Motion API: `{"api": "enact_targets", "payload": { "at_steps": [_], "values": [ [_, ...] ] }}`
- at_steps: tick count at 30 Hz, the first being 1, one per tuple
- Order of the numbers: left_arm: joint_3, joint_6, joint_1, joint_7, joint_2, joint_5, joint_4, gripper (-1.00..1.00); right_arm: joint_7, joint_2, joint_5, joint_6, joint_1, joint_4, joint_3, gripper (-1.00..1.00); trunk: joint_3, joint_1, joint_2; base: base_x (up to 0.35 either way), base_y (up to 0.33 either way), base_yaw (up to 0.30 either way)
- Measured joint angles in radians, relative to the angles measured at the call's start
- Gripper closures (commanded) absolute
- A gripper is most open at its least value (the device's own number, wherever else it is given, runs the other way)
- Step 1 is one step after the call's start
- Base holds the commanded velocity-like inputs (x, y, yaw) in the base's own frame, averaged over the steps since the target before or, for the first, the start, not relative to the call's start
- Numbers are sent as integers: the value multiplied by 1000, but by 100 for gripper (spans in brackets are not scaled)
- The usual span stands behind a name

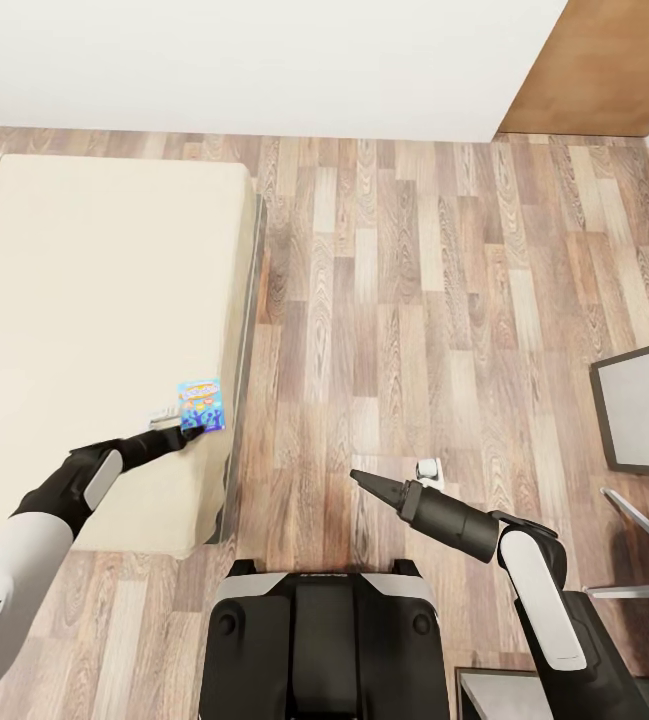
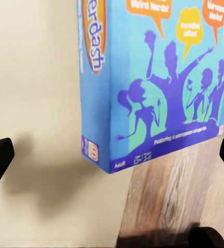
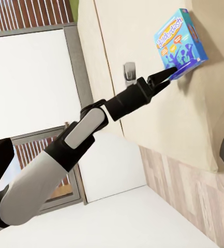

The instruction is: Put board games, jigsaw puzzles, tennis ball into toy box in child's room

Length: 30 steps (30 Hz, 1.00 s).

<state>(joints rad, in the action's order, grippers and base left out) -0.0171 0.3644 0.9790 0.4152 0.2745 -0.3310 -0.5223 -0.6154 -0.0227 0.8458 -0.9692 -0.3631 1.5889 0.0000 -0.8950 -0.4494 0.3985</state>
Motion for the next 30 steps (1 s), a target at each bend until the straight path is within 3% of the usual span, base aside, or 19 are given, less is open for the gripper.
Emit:
{"api": "enact_targets", "payload": {
  "at_steps": [5,14,18,24,30],
  "values": [
    [9,40,0,18,14,-1,0,-100,0,0,0,0,0,0,0,-100,0,0,0,0,0,0],
    [76,113,0,45,60,-6,-1,-100,0,-1,0,0,0,0,-1,-100,0,0,0,0,0,0],
    [89,130,-1,91,76,-5,-2,-100,0,-1,0,0,0,0,-1,-100,0,0,0,0,0,0],
    [94,177,-1,209,129,-5,-1,-100,0,-2,0,0,0,0,-1,-100,0,0,0,0,0,0],
    [95,213,-1,295,159,-4,0,-100,0,-2,0,0,0,0,-1,-100,0,0,0,0,0,0]
  ]
}}
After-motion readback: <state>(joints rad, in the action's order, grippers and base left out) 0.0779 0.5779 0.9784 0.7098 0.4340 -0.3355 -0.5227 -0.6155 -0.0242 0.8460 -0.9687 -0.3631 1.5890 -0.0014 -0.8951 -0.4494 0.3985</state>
